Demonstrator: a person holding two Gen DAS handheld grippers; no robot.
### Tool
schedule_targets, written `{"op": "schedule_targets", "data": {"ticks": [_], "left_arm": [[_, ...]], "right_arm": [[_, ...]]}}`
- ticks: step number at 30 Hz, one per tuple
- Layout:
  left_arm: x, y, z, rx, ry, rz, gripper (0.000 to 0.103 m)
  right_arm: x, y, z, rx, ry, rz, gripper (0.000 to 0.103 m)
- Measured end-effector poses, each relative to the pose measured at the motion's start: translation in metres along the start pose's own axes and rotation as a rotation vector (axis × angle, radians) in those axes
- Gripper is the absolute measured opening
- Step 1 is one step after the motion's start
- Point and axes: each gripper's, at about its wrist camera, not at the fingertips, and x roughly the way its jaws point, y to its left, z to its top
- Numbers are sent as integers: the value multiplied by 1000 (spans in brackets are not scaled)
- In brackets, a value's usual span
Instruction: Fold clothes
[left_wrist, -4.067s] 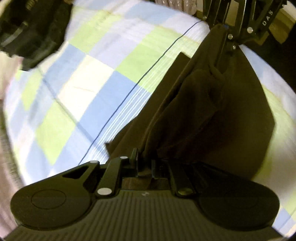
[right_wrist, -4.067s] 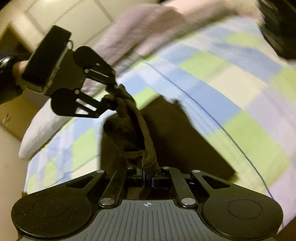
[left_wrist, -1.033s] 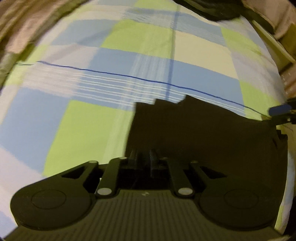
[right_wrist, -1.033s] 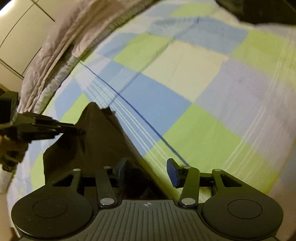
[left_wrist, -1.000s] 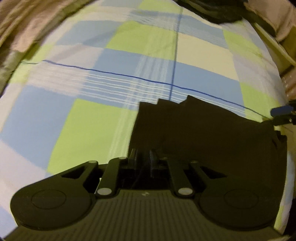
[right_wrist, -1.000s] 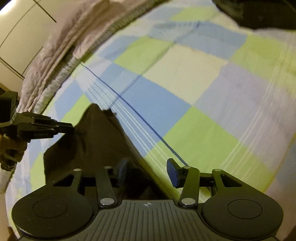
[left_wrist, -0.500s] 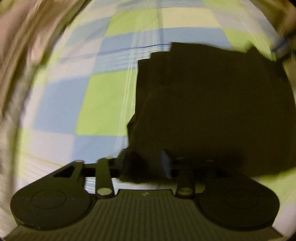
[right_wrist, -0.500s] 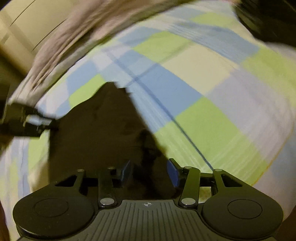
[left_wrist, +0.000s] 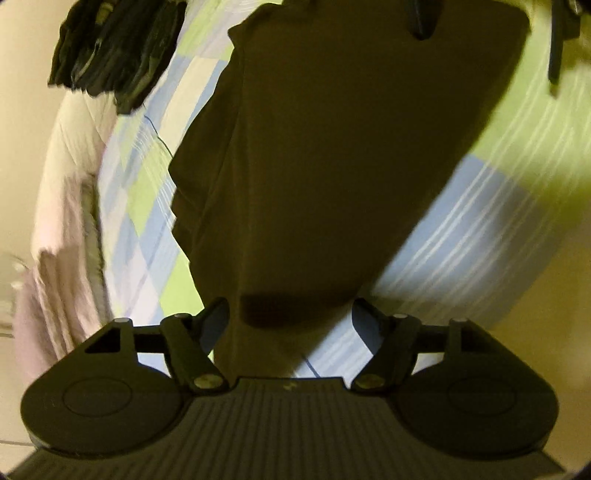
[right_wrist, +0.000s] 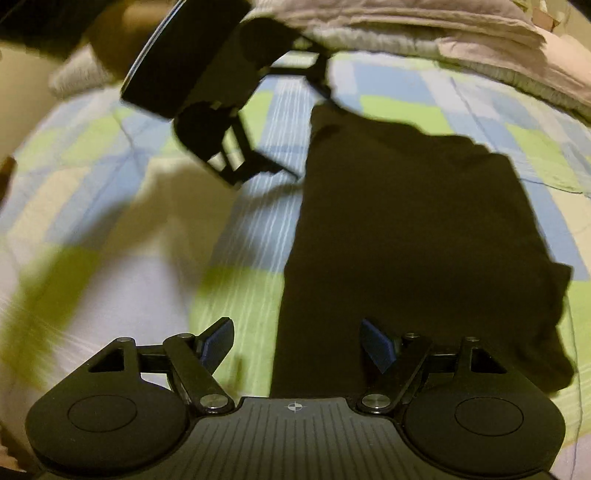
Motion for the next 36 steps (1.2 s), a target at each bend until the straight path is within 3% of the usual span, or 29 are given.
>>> {"op": "schedule_targets", "data": {"ticks": [2,3,4,5,7,9,16,22,26,29,34,36], "left_arm": [[8,-4,-1,26,-17,25,70],[11,-5,-2,42,-26,40,69],[14,-6,-3,54,-27,49,61],[17,-5,-4,55,-14,41,45],[23,-4,-4,55,12,23,19],[22,-1,2,37,35,-2,12],[-56,19,45,-129,3,-42,9],[-126,-17,134,-266,-37,-138,8],[-141,-51,200,-401,-8,-188,8],[-136,-66,232,-490,62,-189,8],[-132,-78,241,-690,153,-139,9],[-129,-83,238,-753,152,-122,9]], "right_arm": [[14,11,-5,-70,16,-96,78],[19,15,-8,-101,20,-139,72],[22,18,-11,-127,21,-178,64],[23,19,-13,-145,20,-205,58],[21,20,-16,-174,25,-235,23],[14,15,-15,-182,31,-245,13],[-56,-29,-17,-233,43,-328,11],[-117,-71,-59,-369,116,-372,10],[-135,-95,-112,-428,160,-339,10],[-129,-110,-154,-463,169,-287,10],[-127,-127,-197,-500,97,-211,10],[-127,-131,-204,-506,61,-182,10]]}}
